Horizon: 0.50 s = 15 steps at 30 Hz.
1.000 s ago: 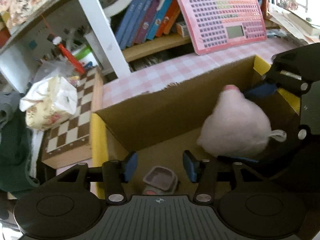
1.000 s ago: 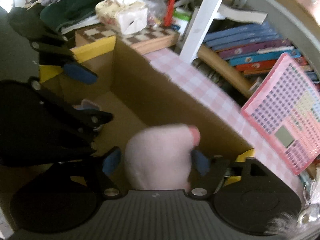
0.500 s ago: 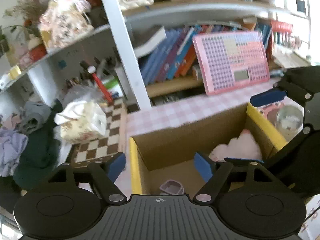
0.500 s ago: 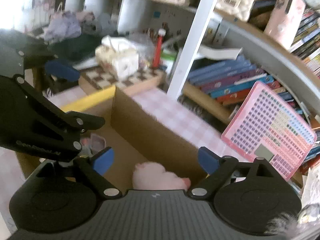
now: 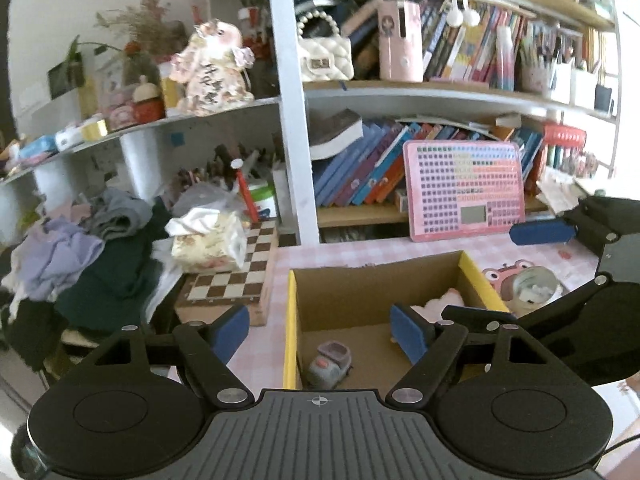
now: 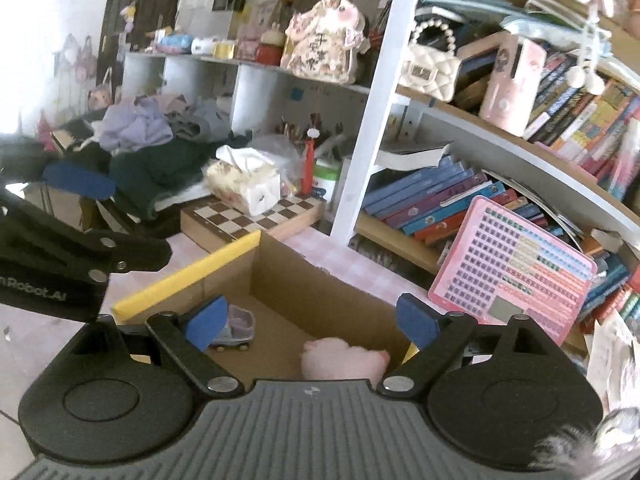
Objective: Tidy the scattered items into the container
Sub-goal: 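Withdraw both open tools up out of the yellow box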
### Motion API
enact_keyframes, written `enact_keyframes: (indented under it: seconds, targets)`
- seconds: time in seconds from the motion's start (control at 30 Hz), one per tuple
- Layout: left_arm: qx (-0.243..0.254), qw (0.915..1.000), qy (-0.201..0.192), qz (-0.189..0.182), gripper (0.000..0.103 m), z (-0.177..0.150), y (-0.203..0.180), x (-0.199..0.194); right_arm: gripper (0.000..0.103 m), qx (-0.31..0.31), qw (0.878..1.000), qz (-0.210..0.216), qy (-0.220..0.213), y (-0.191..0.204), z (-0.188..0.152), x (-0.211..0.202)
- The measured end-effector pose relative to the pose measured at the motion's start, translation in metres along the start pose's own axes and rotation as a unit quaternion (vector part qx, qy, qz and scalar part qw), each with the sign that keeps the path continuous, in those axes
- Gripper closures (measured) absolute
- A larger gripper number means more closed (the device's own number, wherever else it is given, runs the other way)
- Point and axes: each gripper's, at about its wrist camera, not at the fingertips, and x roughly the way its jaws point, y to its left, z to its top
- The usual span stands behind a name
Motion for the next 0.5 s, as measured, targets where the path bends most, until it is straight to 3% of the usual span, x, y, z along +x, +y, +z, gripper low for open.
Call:
enact_keyframes:
  seconds: [0.27, 0.5]
  targets:
    - [-0.019, 0.9998, -0.001, 0.004, 0.021, -0.034, -0.005, -0.058, 0.011, 0.052, 0.998, -0.022, -0.036, 0.016, -0.028, -0.065]
    - [-0.017, 0.9996, -0.021, 0.002, 0.019, -0.063, -0.018, -0.094, 0.011, 0.081, 0.991, -0.077, -0.071, 0.031, -0.055, -0.117]
